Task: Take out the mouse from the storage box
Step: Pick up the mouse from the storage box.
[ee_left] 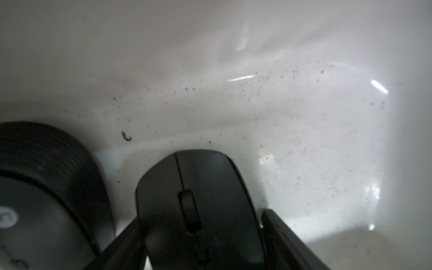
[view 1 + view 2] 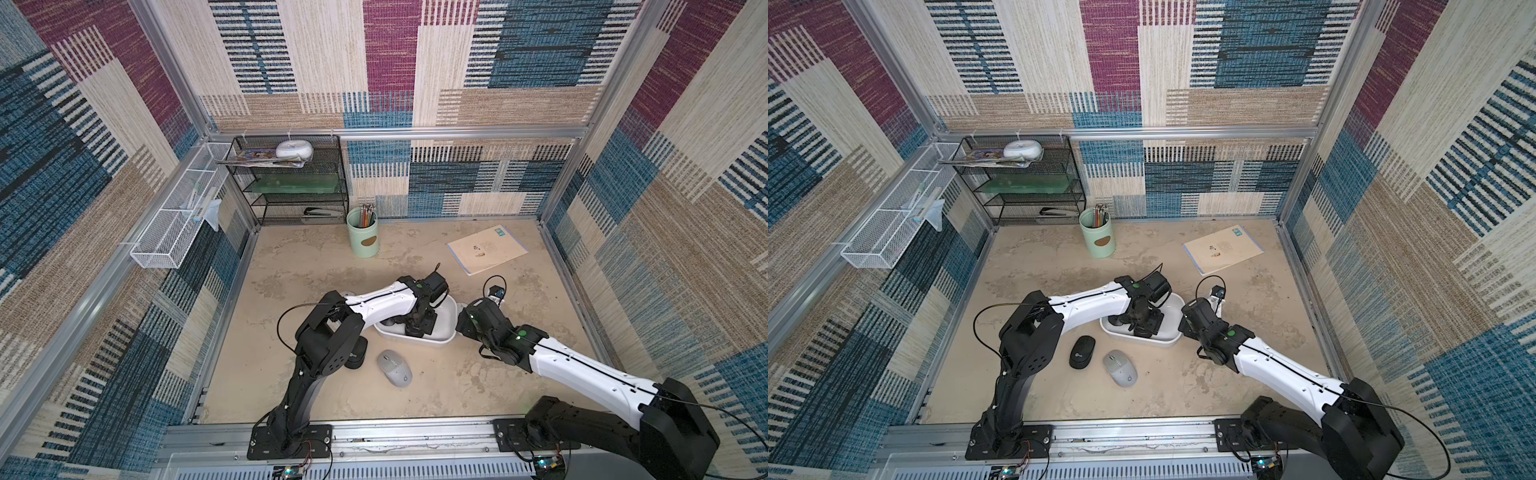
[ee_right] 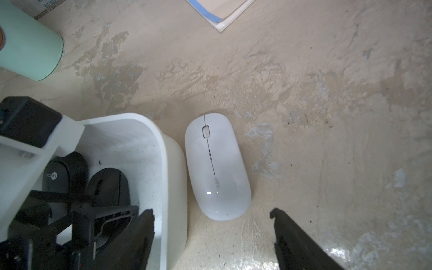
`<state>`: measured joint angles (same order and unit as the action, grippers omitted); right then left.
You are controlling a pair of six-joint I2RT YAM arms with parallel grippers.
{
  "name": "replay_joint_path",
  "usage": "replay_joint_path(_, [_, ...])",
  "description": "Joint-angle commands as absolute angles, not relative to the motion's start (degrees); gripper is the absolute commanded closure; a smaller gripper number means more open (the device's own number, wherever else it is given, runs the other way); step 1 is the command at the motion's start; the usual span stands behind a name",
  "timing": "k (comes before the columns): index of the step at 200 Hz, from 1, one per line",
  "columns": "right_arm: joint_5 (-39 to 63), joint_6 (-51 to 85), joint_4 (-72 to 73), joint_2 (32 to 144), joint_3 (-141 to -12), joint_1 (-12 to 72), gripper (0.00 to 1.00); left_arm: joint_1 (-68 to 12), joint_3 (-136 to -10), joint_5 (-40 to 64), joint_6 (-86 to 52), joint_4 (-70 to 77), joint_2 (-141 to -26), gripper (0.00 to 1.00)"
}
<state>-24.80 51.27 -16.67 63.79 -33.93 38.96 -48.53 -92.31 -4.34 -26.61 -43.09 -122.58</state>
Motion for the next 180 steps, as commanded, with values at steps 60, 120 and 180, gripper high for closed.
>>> replay_joint_path(60, [-25.7,51.1,-16.6,61.8,-33.3,38.9,0.17,-48.4,-91.3,-4.7,-25.9,-43.3,-117.6,0.37])
replay_joint_path(120, [-27.0,51.2,-17.8,59.8,-32.8,38.9,0.17,-49.3,-87.0,-4.9,-25.6,-43.1,-109.2,0.38])
replay_joint_path(180, [-29.3,50.5,-19.4,57.6,-32.1,37.9,0.17,-54.8,-77.9,-4.8,-23.6,-41.3,-97.7,0.38])
